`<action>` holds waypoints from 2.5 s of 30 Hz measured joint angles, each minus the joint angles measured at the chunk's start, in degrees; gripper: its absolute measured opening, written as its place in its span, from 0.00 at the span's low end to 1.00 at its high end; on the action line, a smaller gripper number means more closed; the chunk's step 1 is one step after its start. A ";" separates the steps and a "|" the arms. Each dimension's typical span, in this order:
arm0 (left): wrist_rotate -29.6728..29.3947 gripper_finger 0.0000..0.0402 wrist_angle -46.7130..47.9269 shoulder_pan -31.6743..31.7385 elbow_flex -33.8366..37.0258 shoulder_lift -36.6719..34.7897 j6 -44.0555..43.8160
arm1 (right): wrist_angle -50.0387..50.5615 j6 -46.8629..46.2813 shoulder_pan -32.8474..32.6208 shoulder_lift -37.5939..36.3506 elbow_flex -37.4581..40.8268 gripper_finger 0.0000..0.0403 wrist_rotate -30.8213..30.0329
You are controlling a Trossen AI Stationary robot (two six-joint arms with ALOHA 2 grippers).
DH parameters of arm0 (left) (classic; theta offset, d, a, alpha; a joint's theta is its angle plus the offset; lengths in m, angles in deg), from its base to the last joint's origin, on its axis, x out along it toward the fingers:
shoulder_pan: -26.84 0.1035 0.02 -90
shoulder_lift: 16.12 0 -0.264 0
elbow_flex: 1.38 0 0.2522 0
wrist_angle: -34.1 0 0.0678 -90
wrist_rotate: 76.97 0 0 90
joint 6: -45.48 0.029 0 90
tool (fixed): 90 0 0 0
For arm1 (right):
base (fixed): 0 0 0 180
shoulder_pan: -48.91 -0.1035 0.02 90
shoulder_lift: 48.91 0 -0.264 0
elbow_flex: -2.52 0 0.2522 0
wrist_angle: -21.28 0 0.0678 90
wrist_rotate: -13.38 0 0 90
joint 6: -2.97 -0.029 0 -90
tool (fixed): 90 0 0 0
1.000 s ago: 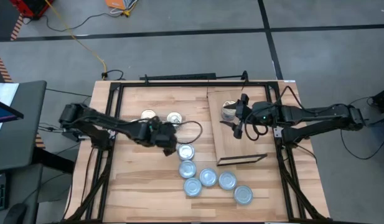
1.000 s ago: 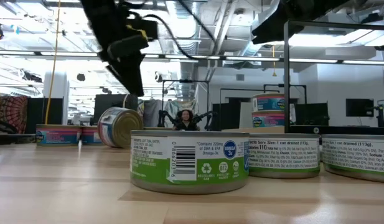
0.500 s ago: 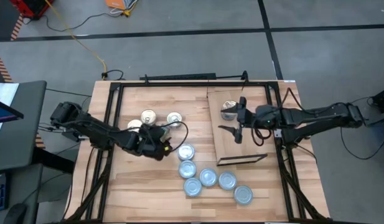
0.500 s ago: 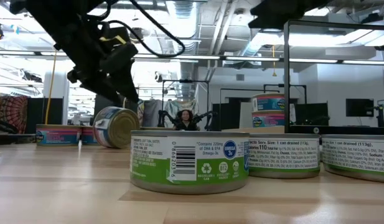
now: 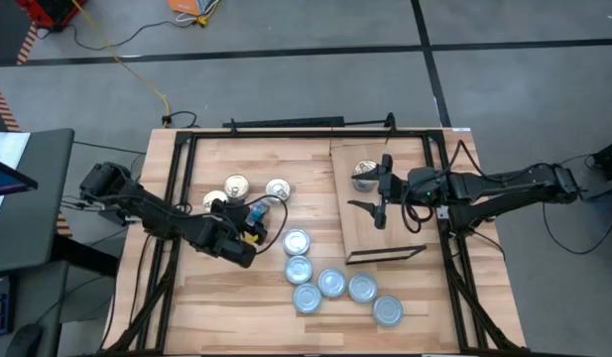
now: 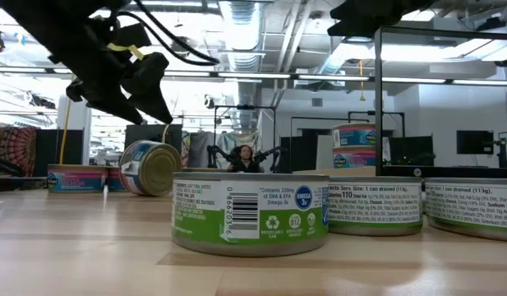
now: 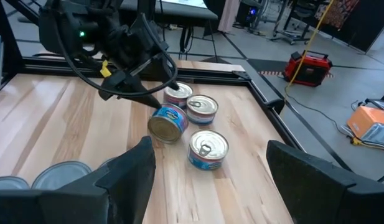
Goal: Stack canned seafood by type on shelf
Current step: Stack the blue-pink tuna can on top of the other blue-pink tuna can on the shelf
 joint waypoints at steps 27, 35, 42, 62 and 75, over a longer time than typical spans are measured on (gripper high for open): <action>10.55 0.82 -15.91 4.00 9.54 0.04 13.25 | -0.32 -0.09 0.00 0.00 0.00 0.82 -0.03; 15.08 0.78 -15.46 8.56 9.54 0.04 20.48 | -0.38 -0.09 0.00 0.00 0.00 0.82 -0.05; 13.74 0.52 -17.66 8.71 9.54 0.04 32.41 | 0.84 -1.24 -0.07 0.00 0.00 0.82 -0.10; 9.59 0.48 -65.14 9.65 9.50 -6.31 99.26 | 7.03 -8.87 -0.85 -0.10 -0.02 0.82 -0.12; 34.97 0.48 -69.41 22.14 0.08 0.00 105.57 | 12.30 -0.66 -2.09 -21.28 0.05 0.82 -0.15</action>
